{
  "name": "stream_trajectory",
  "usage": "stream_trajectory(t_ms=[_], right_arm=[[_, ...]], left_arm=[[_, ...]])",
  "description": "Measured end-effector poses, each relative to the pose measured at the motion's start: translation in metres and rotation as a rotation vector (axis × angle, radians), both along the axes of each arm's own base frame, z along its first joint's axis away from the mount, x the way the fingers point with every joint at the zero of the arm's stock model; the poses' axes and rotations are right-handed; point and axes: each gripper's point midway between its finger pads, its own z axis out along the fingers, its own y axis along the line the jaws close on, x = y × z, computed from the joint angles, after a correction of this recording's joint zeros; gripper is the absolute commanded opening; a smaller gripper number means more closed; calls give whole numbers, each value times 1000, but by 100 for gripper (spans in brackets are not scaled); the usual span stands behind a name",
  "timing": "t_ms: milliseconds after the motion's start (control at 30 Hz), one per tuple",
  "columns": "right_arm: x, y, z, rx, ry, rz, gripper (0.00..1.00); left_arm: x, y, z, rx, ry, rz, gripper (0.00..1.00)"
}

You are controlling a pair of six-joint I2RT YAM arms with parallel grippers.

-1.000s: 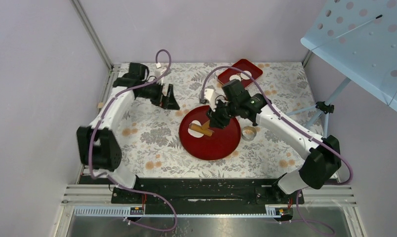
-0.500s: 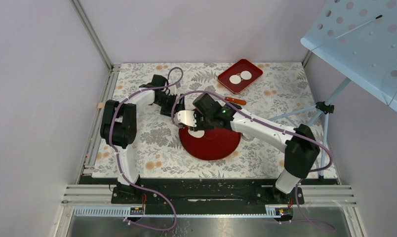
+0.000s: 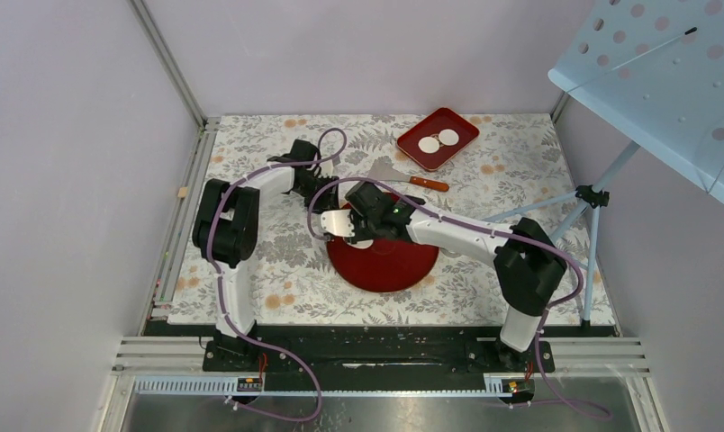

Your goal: Roll out the dumpling wrappers from the dough

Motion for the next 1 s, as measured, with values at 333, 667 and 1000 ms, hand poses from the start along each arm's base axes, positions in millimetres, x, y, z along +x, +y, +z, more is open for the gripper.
stream_trajectory(t_ms=[333,667,1000], right_arm=[[2,-6,-11,-12,-84,59,0],[-26,-29,-15,-72,-51,158,0],[-34,-33,-16,-94,-47,203,0]], left_arm=[[-1,-7,-1,46,-5,-26,0],[-1,-7,-2,95,-10,-32,0],[-1,-7,-2,101,-10,-31,0]])
